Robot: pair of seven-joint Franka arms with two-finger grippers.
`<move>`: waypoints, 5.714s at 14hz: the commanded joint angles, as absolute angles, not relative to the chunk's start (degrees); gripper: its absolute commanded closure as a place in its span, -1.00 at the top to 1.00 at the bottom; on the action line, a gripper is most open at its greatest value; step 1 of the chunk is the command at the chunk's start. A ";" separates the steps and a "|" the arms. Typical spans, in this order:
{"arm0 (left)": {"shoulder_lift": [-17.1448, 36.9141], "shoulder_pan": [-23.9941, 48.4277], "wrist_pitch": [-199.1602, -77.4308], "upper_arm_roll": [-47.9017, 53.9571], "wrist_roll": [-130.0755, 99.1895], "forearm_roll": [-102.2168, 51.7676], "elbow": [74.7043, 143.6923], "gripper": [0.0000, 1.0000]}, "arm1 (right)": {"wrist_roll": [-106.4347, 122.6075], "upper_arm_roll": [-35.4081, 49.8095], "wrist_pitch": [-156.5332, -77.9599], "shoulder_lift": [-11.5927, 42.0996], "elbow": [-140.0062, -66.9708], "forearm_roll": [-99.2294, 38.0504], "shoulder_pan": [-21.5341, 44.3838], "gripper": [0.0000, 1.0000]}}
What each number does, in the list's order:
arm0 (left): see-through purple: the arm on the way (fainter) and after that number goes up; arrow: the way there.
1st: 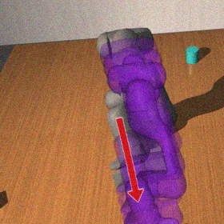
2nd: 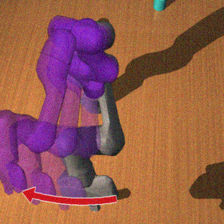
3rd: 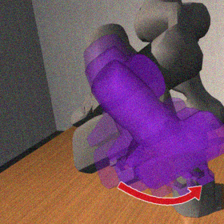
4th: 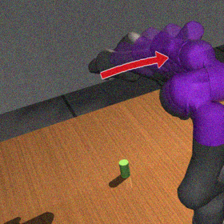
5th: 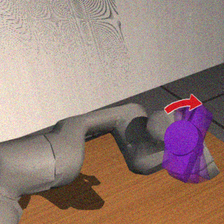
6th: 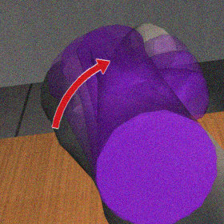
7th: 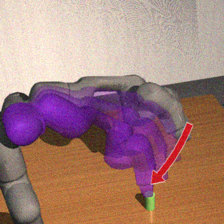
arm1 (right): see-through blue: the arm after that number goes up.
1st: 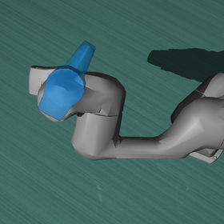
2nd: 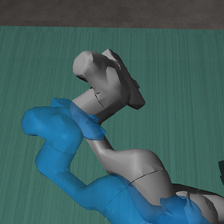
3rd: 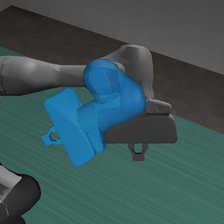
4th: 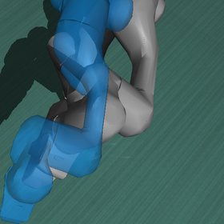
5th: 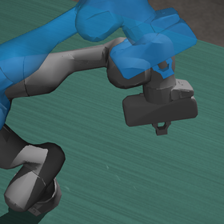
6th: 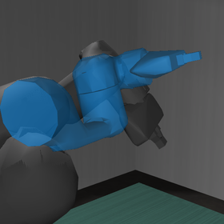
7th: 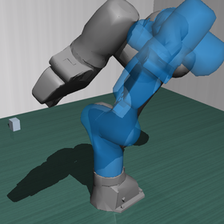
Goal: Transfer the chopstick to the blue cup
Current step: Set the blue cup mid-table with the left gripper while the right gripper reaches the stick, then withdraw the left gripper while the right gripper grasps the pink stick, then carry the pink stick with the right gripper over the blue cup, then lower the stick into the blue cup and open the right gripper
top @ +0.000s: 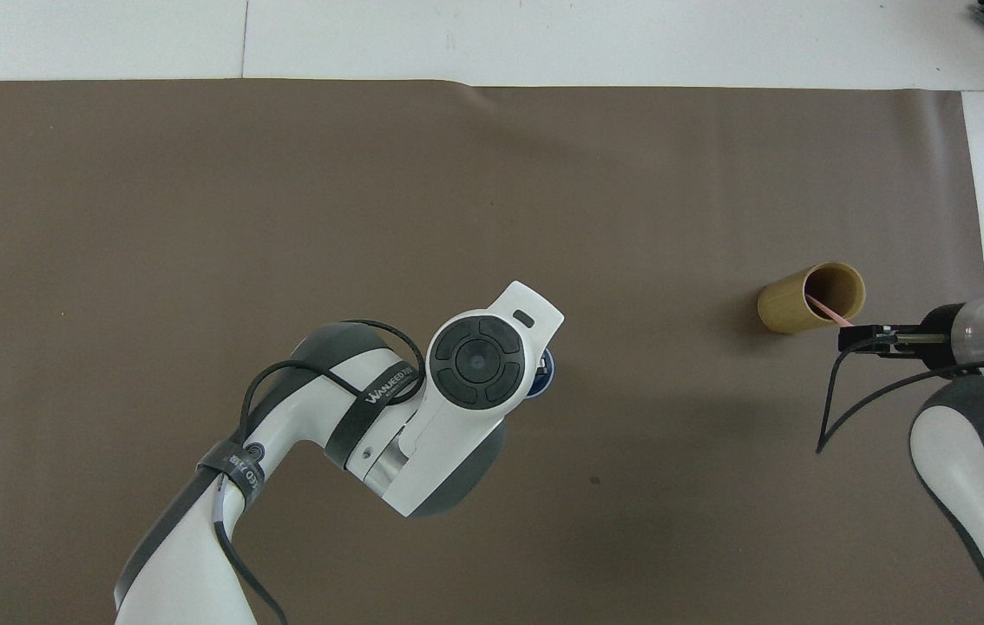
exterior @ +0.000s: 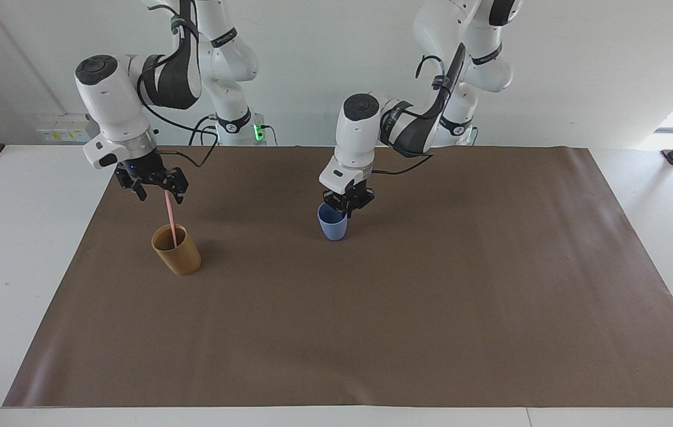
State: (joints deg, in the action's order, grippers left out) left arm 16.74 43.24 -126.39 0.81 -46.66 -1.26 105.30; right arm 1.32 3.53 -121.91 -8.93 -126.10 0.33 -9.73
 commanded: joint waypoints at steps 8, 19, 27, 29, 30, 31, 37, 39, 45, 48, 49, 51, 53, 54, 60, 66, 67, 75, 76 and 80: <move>14.69 42.55 -123.32 -0.97 -47.73 0.00 103.98 1.00 | 4.39 3.95 -123.40 -9.76 -127.09 0.09 -9.76 -0.56; 2.38 21.21 -109.09 -0.79 -20.42 0.79 103.36 1.00 | 3.96 4.48 -121.73 -8.17 -121.21 -2.11 -9.40 -1.00; -0.88 6.52 -100.20 -1.05 -0.89 -0.97 104.15 1.00 | 1.07 5.10 -103.91 -8.35 -107.51 -2.29 -9.40 -1.00; -0.88 4.14 -99.84 -1.05 2.53 -0.97 104.06 1.00 | -3.14 5.62 -100.21 -8.35 -105.22 -2.29 -9.40 -1.00; -0.88 3.00 -99.84 -1.05 4.11 -0.88 104.06 1.00 | -5.77 5.89 -98.54 -8.35 -103.99 -2.29 -9.40 -1.00; -0.88 2.12 -99.84 -1.05 5.17 -0.88 103.89 1.00 | -8.41 6.24 -96.70 -8.26 -103.10 -2.11 -9.40 -1.00; -0.35 1.67 -96.43 -0.88 6.15 -0.18 95.99 1.00 | -29.40 13.35 -92.37 -8.35 -100.55 -7.80 -9.40 -1.00; -0.44 1.67 -92.22 -0.53 5.98 -0.18 92.39 1.00 | -38.71 17.12 -92.98 -8.70 -100.55 -12.02 -9.40 -1.00; -0.61 1.85 -82.71 0.09 5.54 -0.79 84.82 1.00 | -61.85 23.12 -99.40 -8.26 -101.16 -23.46 -5.81 -1.00; -2.28 1.76 -83.14 -0.44 5.89 -1.32 86.04 1.00 | -66.26 23.12 -101.33 -8.17 -103.88 -25.49 -1.68 -1.00; -2.29 1.76 -82.88 -0.44 5.63 -1.32 86.04 1.00 | -66.88 23.12 -101.86 -8.00 -104.50 -25.49 -0.89 -1.00; -2.20 1.85 -82.35 -0.18 5.54 -1.32 85.52 1.00 | -67.15 23.12 -102.48 -6.42 -104.50 -25.58 0.09 -1.00; -2.37 1.32 -82.53 -0.26 5.54 -4.20 86.04 1.00 | -67.15 23.12 -102.48 -5.37 -104.76 -25.58 1.75 -1.00; -2.72 1.14 -82.53 -0.44 6.06 -4.74 86.83 1.00 | -67.15 23.12 -102.57 -5.27 -105.20 -25.58 2.11 -1.00; -3.08 1.67 -82.71 -0.53 6.15 -1.95 87.81 1.00 | -66.71 23.29 -106.43 -2.82 -106.96 -25.49 4.57 -1.00; -3.16 1.58 -82.53 -0.44 5.98 -1.76 88.15 1.00 | -63.28 23.29 -109.78 -1.23 -108.89 -25.40 5.27 -1.00; -3.16 1.32 -82.36 -0.53 5.63 -1.76 88.15 1.00 | -63.19 23.29 -109.95 -1.23 -109.68 -25.40 5.36 -1.00; -3.08 1.06 -82.53 -0.53 5.71 -1.76 87.98 1.00 | -55.99 23.20 -110.48 0.17 -109.08 -24.26 5.54 0.06; -3.08 1.05 -82.53 -0.53 5.71 -1.76 87.98 1.00 | -55.99 23.20 -110.39 0.52 -108.12 -24.00 5.54 0.24; -3.08 1.05 -82.53 -0.53 5.71 -1.76 87.98 1.00 | -53.28 23.12 -109.69 -0.08 -106.26 -19.08 5.10 0.91</move>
State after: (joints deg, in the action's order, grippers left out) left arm -1.68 1.80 -82.94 -1.01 5.44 -2.67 86.60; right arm -55.94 23.14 -109.97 -0.29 -107.95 -20.90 5.67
